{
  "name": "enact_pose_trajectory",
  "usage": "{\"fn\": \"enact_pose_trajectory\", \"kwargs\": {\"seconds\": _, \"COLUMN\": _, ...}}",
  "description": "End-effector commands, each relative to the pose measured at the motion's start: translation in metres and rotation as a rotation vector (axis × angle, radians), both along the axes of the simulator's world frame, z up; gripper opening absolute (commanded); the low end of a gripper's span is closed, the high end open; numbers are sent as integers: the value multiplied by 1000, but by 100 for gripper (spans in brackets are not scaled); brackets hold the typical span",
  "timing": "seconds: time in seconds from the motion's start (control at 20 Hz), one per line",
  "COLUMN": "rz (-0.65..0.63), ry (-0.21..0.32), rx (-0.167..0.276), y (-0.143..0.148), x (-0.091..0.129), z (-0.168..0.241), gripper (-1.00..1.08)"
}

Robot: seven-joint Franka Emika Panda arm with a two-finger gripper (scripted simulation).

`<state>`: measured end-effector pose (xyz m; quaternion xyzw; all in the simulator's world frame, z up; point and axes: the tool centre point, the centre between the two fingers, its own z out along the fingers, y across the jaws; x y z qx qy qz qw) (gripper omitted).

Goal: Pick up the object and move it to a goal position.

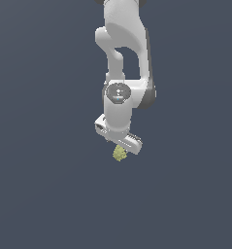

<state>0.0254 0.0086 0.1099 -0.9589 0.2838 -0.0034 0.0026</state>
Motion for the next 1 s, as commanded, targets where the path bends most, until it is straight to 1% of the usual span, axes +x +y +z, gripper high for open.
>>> {"fn": "enact_pose_trajectory", "kwargs": {"seconds": 0.0, "rz": -53, "ry": 2, "rx": 0, "y": 3, "x": 1, "z": -6, "gripper": 100}}
{"fn": "enact_pose_trajectory", "kwargs": {"seconds": 0.2, "rz": -116, "ry": 5, "rx": -1, "y": 6, "x": 3, "z": -13, "gripper": 100}}
{"fn": "enact_pose_trajectory", "kwargs": {"seconds": 0.45, "rz": -165, "ry": 8, "rx": -2, "y": 9, "x": 4, "z": -18, "gripper": 100}}
{"fn": "enact_pose_trajectory", "kwargs": {"seconds": 0.95, "rz": -177, "ry": 8, "rx": -2, "y": 10, "x": 4, "z": -26, "gripper": 100}}
